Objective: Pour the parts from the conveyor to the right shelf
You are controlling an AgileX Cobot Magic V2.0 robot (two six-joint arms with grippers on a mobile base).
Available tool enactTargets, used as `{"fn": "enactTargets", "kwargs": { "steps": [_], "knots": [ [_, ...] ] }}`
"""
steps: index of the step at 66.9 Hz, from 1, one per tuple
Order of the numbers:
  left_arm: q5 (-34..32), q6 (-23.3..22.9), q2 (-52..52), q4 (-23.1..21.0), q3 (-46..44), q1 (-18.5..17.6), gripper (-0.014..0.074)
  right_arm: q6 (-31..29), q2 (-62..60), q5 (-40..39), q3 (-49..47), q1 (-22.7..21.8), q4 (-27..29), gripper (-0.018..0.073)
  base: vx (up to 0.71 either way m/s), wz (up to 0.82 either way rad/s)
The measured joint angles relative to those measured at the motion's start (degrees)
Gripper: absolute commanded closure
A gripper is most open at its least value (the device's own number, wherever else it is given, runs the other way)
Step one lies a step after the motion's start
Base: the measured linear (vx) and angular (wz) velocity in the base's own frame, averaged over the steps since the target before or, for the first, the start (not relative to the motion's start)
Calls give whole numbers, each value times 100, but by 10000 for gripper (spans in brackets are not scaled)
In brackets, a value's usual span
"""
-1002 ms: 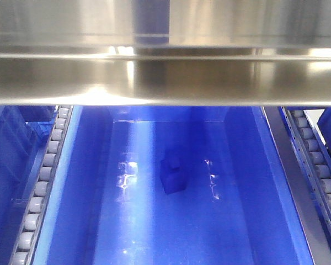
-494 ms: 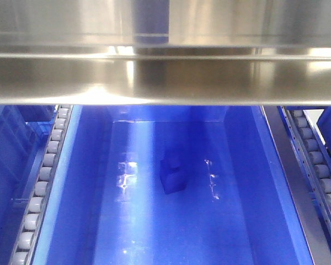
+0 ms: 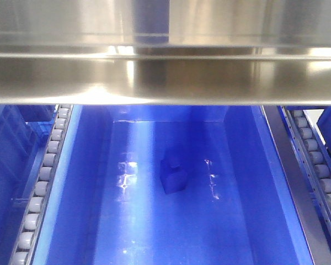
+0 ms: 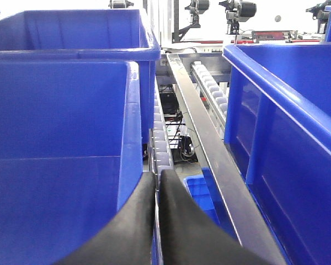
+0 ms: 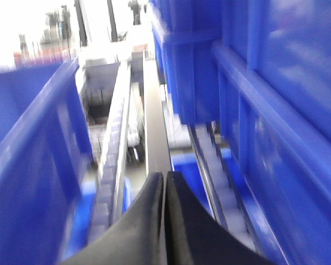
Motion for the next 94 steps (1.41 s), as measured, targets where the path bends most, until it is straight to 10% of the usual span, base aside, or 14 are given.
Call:
{"fn": "enactTargets", "kwargs": {
  "steps": [94],
  "knots": [
    [0, 0, 0, 0, 0, 0, 603, -847, 0, -171, 7, 0, 155, 568, 0, 0]
  ]
}}
